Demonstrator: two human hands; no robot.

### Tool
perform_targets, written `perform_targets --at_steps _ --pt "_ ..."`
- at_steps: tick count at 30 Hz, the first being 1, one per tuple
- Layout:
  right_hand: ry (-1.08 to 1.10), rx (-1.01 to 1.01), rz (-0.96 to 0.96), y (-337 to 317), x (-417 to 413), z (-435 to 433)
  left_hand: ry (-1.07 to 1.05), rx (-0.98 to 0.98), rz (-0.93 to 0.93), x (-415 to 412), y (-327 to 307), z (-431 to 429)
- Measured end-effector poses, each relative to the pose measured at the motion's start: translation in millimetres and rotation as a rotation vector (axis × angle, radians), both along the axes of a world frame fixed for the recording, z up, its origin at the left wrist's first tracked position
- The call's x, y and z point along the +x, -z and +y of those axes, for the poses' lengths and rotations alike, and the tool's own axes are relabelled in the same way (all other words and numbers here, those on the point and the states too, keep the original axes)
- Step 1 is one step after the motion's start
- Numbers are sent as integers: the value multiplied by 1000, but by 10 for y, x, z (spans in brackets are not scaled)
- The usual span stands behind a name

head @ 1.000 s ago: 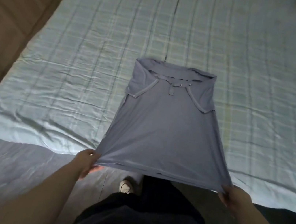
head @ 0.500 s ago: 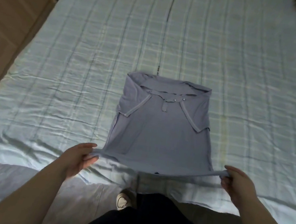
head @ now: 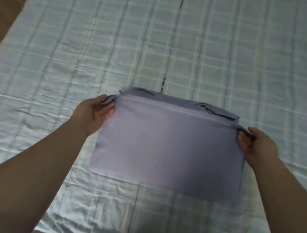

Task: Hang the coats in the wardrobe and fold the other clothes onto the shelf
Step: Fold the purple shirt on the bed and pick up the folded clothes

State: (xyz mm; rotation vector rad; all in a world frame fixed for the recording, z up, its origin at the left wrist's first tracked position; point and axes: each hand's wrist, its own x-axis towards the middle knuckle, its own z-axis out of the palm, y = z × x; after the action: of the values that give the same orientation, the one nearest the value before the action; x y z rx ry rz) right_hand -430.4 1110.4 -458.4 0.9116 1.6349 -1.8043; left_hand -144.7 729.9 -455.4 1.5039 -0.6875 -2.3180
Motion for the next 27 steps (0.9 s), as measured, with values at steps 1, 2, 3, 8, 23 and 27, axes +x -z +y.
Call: perform_targets --at_steps 1,2,3,8,23,27 --pt "3 -5 3 110 -140 -82 -7 -9 0 -123 107 -80" --pt "7 -11 8 218 -265 -150 0 -16 3 -238 201 -148" --pt "10 -16 11 337 -376 -207 15 -26 2 -334 303 -212" --pt "-24 -5 68 798 -589 -405 157 -143 -8 -671 735 -300" --pt "-1185 1084 1123 1004 860 99 1238 -1640 -831 256 1094 697" --pt "-1199 1224 1011 1127 1102 301 1269 -1636 -864 596 1240 795"
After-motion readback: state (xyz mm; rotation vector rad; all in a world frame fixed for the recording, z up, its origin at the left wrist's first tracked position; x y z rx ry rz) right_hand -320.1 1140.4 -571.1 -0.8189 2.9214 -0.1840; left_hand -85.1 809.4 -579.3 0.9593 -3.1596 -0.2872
